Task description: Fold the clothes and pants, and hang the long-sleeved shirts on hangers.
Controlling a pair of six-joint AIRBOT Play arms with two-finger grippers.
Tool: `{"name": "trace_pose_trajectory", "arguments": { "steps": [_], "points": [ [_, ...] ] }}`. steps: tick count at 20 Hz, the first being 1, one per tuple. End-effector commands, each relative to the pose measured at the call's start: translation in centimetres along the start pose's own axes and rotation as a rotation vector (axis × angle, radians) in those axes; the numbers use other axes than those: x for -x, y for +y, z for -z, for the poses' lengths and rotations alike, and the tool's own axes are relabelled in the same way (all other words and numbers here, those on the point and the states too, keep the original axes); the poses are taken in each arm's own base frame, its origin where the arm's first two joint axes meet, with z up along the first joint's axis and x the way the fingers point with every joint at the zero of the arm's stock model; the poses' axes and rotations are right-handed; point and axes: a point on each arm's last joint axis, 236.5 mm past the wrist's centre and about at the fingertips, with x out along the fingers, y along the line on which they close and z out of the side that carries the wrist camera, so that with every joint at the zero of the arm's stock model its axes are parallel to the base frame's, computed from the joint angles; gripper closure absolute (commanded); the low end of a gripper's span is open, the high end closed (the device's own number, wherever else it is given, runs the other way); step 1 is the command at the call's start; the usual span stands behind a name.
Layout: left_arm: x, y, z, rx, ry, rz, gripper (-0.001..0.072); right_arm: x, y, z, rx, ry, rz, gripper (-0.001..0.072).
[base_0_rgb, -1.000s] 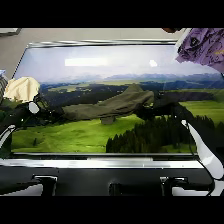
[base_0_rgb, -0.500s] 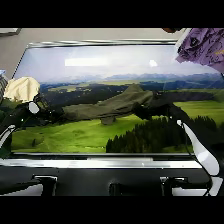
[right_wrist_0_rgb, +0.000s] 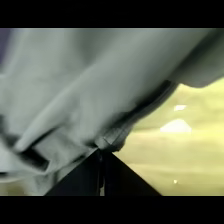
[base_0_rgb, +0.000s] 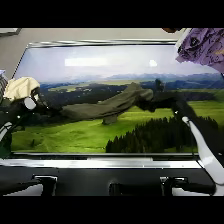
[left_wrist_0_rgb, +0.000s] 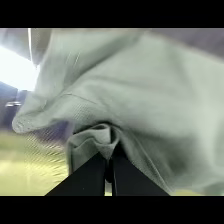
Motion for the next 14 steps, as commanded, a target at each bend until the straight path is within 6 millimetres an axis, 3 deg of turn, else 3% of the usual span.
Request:
{"name": "trace_pose_trajectory", "arguments": {
  "steps": [1, 3, 5, 7, 10, 12, 14],
  "points": [
    [5.1, -3.0, -5.0, -0.124, -0.128, 0.051, 0.0692, 8.8, 4.3, -5.2, 0.139, -0.147, -0.019, 0.0684],
    [11.3, -5.5, -9.1, -0.182, -0.273, 0.092, 0.0693, 16.9, 7.9, -8.7, 0.226, -0.310, -0.027, 0.0684],
    [19.6, -7.6, -12.8, -0.227, -0.466, 0.119, 0.0692, 26.8, 10.9, -11.4, 0.284, -0.515, -0.001, 0.0683],
    [28.0, -9.2, -14.2, -0.255, -0.634, 0.154, 0.0693, 37.2, 13.3, -11.8, 0.313, -0.723, 0.034, 0.0683],
    [38.3, -10.1, -12.3, -0.280, -0.798, 0.209, 0.0693, 50.1, 16.6, -7.8, 0.397, -0.962, 0.081, 0.0683],
    [42.4, -9.7, -9.5, -0.288, -0.846, 0.227, 0.0693, 56.6, 17.7, -4.1, 0.403, -1.097, 0.100, 0.0683],
    [45.0, -9.0, -6.5, -0.299, -0.859, 0.234, 0.0693, 61.2, 17.7, -1.6, 0.376, -1.210, 0.123, 0.0683]
  ]
}}
